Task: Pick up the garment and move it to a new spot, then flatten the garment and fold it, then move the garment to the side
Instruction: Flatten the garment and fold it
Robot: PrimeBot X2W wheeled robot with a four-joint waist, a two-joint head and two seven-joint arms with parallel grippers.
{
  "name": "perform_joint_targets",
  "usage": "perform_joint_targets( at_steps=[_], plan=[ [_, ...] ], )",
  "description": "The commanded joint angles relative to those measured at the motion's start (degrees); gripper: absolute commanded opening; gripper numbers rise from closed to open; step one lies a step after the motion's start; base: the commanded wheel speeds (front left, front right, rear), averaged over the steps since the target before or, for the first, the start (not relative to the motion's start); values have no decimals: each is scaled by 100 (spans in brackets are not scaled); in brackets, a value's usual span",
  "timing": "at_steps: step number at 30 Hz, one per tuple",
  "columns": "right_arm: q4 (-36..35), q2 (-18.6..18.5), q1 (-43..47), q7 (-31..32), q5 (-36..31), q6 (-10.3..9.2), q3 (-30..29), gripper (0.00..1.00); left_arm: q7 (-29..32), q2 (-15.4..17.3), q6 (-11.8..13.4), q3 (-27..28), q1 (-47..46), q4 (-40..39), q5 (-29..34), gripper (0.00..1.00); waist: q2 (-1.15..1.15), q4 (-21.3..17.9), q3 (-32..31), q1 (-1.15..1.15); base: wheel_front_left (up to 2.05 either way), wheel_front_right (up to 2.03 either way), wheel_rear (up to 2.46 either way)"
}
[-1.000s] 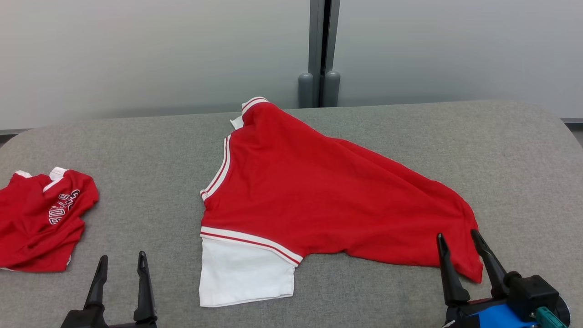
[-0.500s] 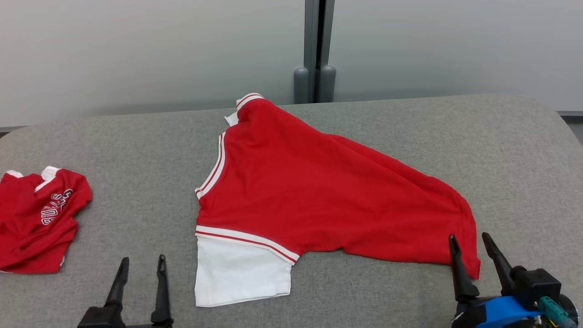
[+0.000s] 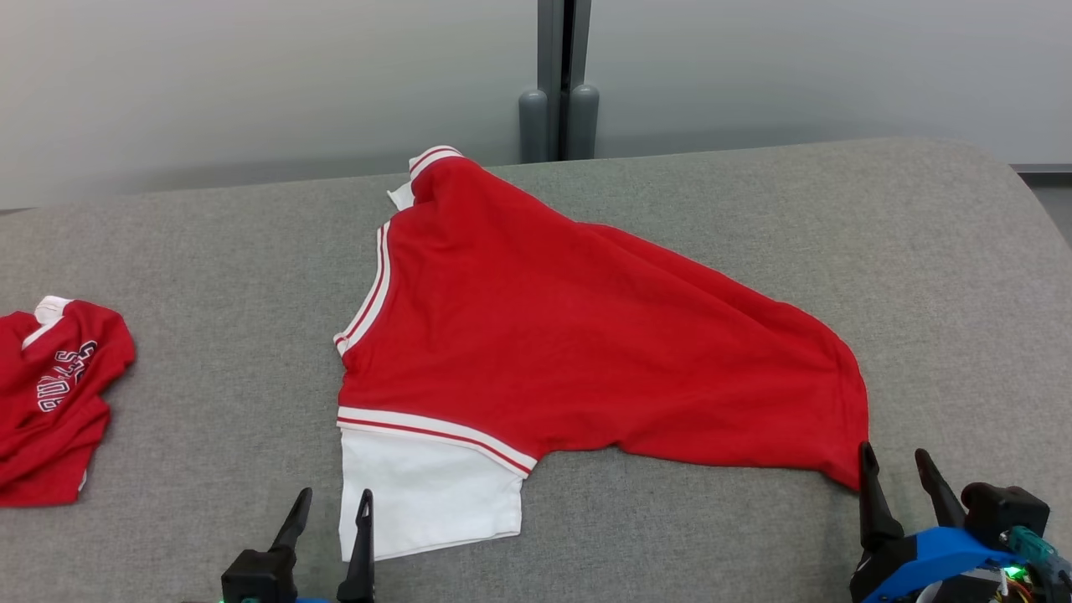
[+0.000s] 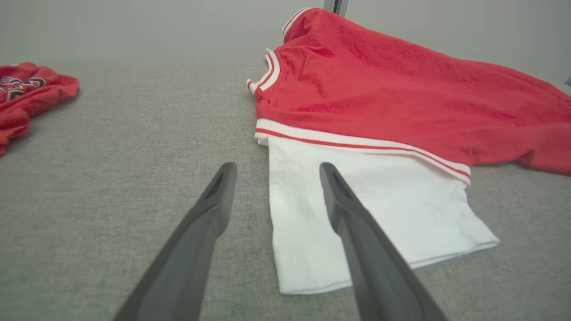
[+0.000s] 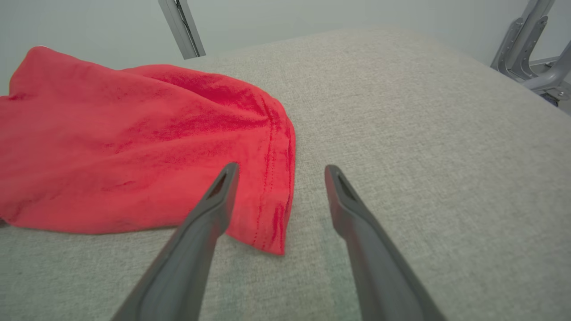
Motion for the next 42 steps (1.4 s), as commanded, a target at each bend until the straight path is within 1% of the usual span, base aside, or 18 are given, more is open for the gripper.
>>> perform_joint_targets(
  at_steps=[1, 9, 22, 26, 33, 38, 39, 40, 41, 42],
  plan=[
    [77, -5, -124, -5, 33, 1, -20, 100, -2, 24, -49, -39, -99, 67, 18, 100, 0, -6, 7, -1, 0, 0, 0],
    [836, 11, -396, -4, 385, 1, 8, 100, -2, 86, -50, -326, -252, 596, -263, 100, 0, -44, 36, -1, 0, 0, 0],
    [1453, 18, -690, -2, 781, 1, 308, 100, -1, 124, -34, -608, -550, 1131, -587, 100, 0, -33, 97, -1, 0, 0, 0],
    [1644, 29, -791, 3, 1032, 2, 496, 100, 0, 101, -34, -756, -638, 1228, -747, 100, 0, -33, 99, -1, 0, 0, 0],
    [1752, 37, -847, 10, 1622, 3, 858, 100, 0, 102, -34, -934, -725, 1276, -933, 100, 0, -21, 87, -1, 0, 0, 0],
    [1884, 39, -942, 11, 2199, 2, 977, 100, 0, 85, -35, -1046, -748, 1352, -1185, 100, 0, -16, 89, -1, 0, 0, 0],
    [1947, 46, -967, 25, 2294, 2, 1044, 97, 2, 83, -35, -1095, -756, 1380, -1245, 100, 0, -14, 90, -1, 0, 0, 0],
    [1999, 53, -984, 25, 2430, 2, 1117, 59, 7, 84, -35, -1143, -762, 1435, -1313, 100, 0, -11, 89, -1, 0, 0, 0],
    [2072, 61, -998, 28, 2526, 3, 1204, 13, 8, 81, -35, -1212, -773, 1480, -1395, 61, 0, -8, 88, -1, 0, 0, 0],
    [2143, 71, -1028, 37, 2597, 3, 1296, 0, 10, 75, -35, -1268, -787, 1539, -1469, 33, 0, -9, 87, -1, 0, 0, 0]
  ],
)
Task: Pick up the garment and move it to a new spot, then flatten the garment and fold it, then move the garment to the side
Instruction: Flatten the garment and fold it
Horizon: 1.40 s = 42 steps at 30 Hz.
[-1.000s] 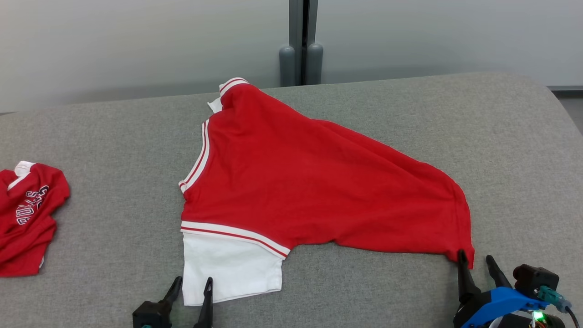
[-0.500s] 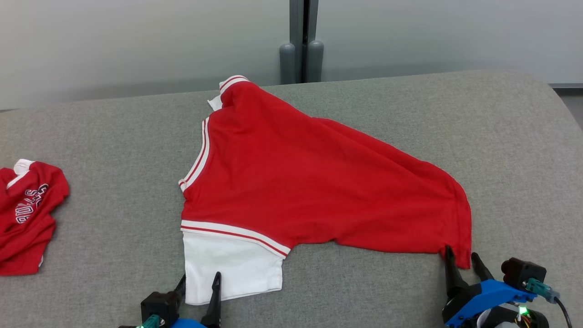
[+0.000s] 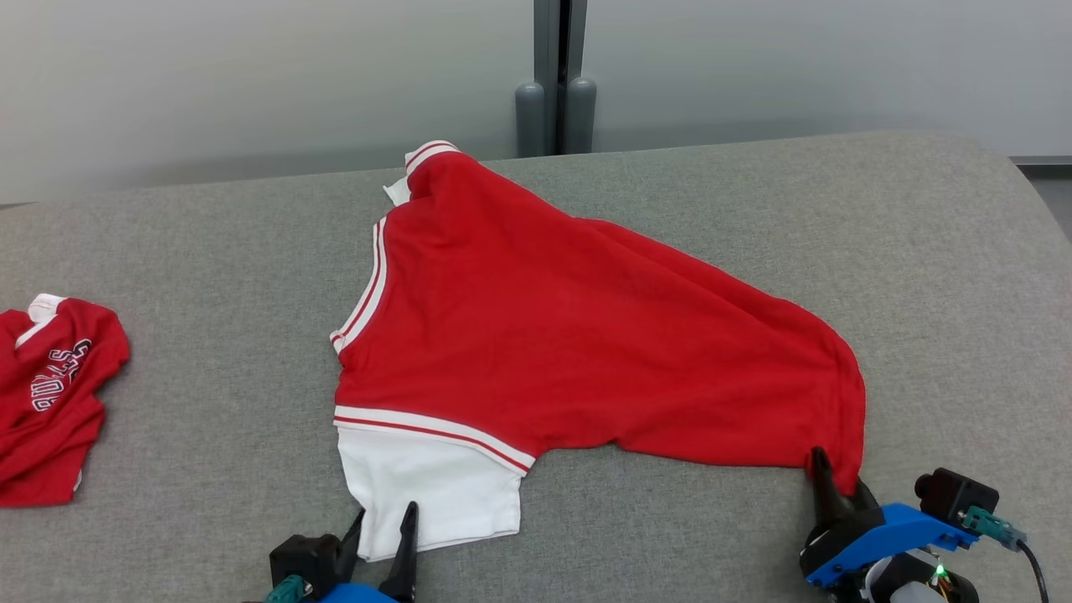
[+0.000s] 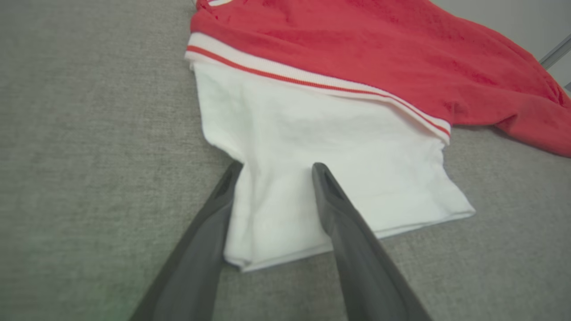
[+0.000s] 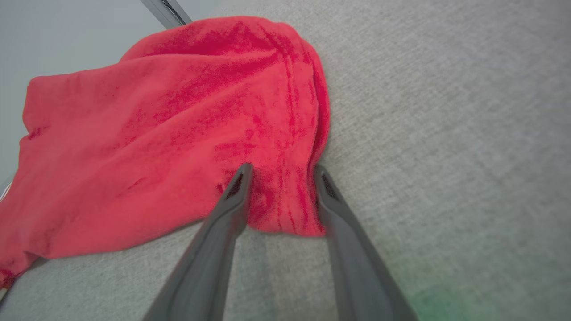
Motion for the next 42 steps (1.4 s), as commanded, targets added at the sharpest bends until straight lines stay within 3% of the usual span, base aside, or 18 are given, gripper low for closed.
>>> perform_joint_targets(
  at_steps=[1, 6, 15, 21, 31, 42],
  plan=[
    [175, 111, -19, 92, 49, 5, 157, 0, 27, 8, -4, -90, -61, 117, -82, 4, 0, -1, -1, 0, 0, 0, 0],
    [124, 92, -157, 75, 1, 4, 232, 0, 25, 49, -4, -234, -181, 171, -270, 0, 0, -9, -16, 0, 0, 0, 0],
    [-945, 16, -135, 49, -100, 4, 186, 0, 13, 79, -4, 180, -289, -938, -707, 0, 0, 11, 77, 0, 0, 0, 0],
    [-1683, -116, -571, 49, -159, 4, 322, 0, 13, 281, -4, 386, -893, -1508, -917, 0, 0, 60, 287, 0, 0, 0, 0],
    [-1392, -534, -3076, 60, 81, 4, 668, 0, 142, 941, -4, 70, -3793, -887, -1535, 0, 0, 150, 1217, 0, 0, 0, 0],
    [-260, -790, -6622, 465, 920, 4, 592, 0, 455, 1061, -4, 117, -7627, 340, -1834, 0, 0, 268, 2232, 0, 0, 0, 0]
  ],
)
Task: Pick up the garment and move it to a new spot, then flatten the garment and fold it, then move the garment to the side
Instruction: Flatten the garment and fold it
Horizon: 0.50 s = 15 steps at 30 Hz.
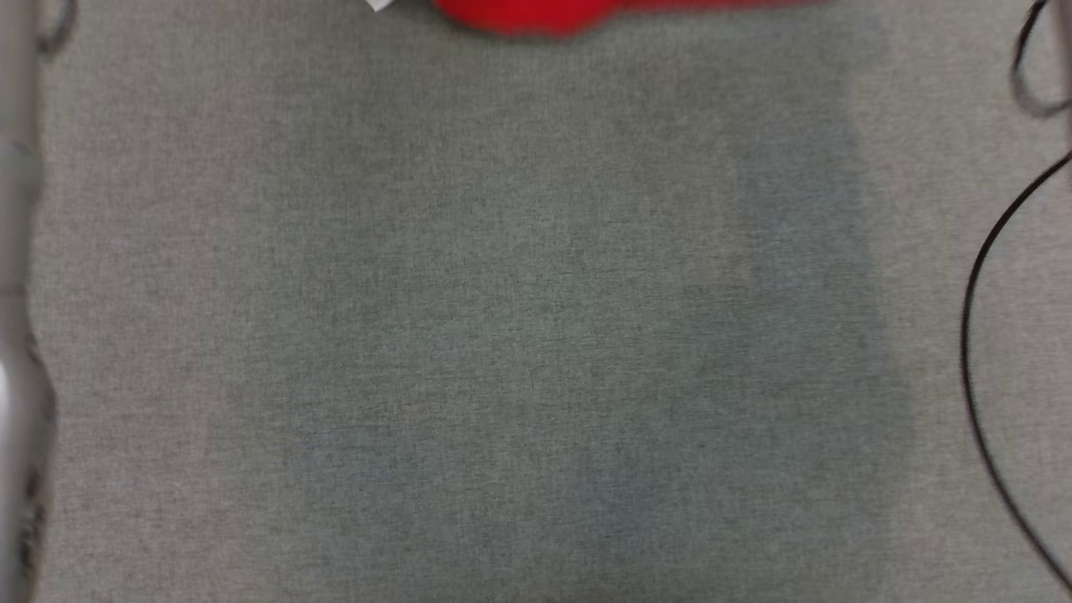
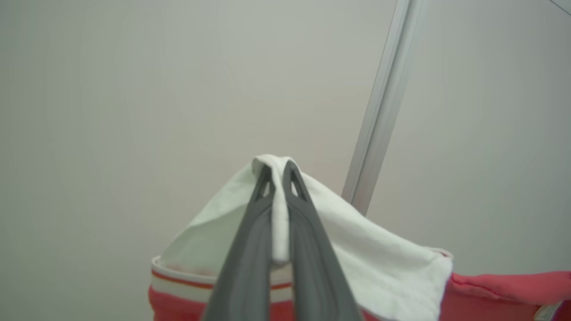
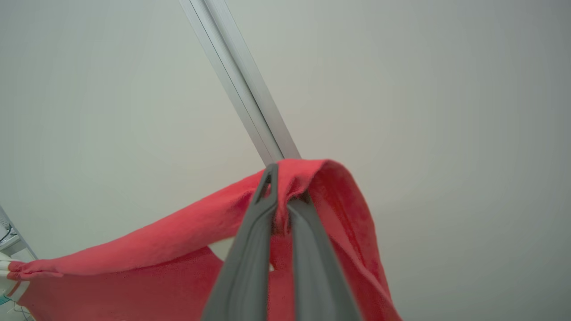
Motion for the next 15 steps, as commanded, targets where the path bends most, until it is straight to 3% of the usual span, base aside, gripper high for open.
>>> perform_joint_targets(
  at_steps=[1, 8, 15],
  plan=[
    [84, -78, -250, 12, 23, 3, -6, 0, -11, 10, -4, -39, -271, 82, 37, 0, -3, 119, 153, -2, 0, 0, 0],
    [441, -109, -1410, -39, -20, 3, 454, 0, -166, -68, -4, -461, -1699, 480, -24, 0, -3, 76, 312, -2, 0, 0, 0],
    [590, -162, -1369, -122, 144, 3, 1045, 0, -324, -22, -4, -956, -1675, 645, -335, 0, -3, 97, 394, -2, 0, 0, 0]
  ],
)
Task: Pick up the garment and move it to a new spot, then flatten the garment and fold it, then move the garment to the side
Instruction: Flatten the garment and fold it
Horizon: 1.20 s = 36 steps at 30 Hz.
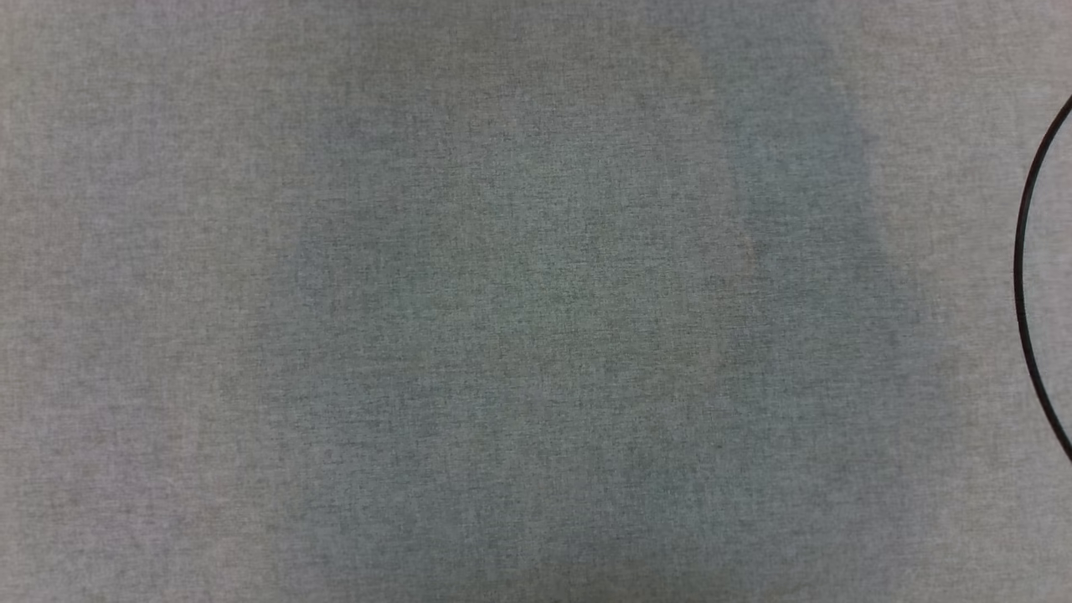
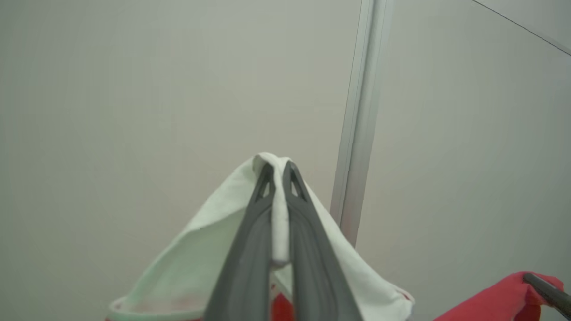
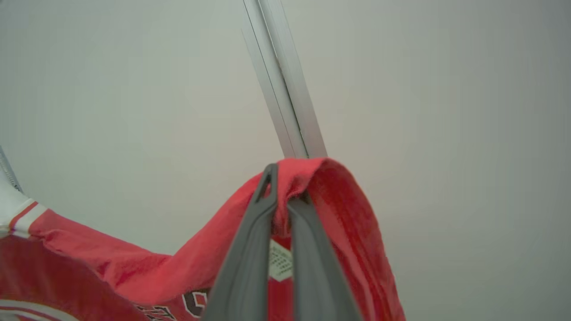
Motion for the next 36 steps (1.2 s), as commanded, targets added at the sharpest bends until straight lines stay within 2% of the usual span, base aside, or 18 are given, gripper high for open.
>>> perform_joint_targets(
  at_steps=[1, 7, 10, 15, 20, 25, 32, 36],
  plan=[
    [53, -52, 172, -40, 47, 3, 79, 0, -46, 26, -4, -74, 184, 34, -56, 0, -1, 18, 8, 0, 0, 0, 0],
    [-122, -98, 1034, -142, 364, 3, 659, 0, -139, 207, -4, -445, 1063, -214, -160, 0, -1, 26, -62, 0, 0, 0, 0],
    [-372, -172, 1703, -251, 599, 3, 902, 0, -142, 279, -4, -195, 1814, -677, -226, 0, -1, 4, -169, 0, 0, 0, 0],
    [-981, -295, 3068, -338, 943, 3, 1148, 0, -139, 258, 11, 316, 3700, -1582, 52, 0, -1, -13, -455, 0, 0, 0, 0],
    [-1637, -417, 4377, -345, 918, 3, 986, 0, -141, -7, 220, 855, 5596, -2560, 421, 0, -1, -40, -747, 0, 0, 0, 0],
    [-2123, -408, 5573, -345, 909, 3, 814, 0, -141, -368, 271, 1233, 7133, -3214, 618, 0, -1, -26, -1112, 0, 0, 0, 0],
    [-2563, -567, 7107, -344, 964, 3, 616, 0, -141, -736, 303, 1529, 8752, -3583, 770, 0, -1, 42, -1688, 0, 0, 0, 0],
    [-2707, -628, 7627, -344, 948, 3, 538, 0, -141, -874, 303, 1645, 9291, -3721, 717, 0, -1, 45, -1885, 0, 0, 0, 0]
  ],
)
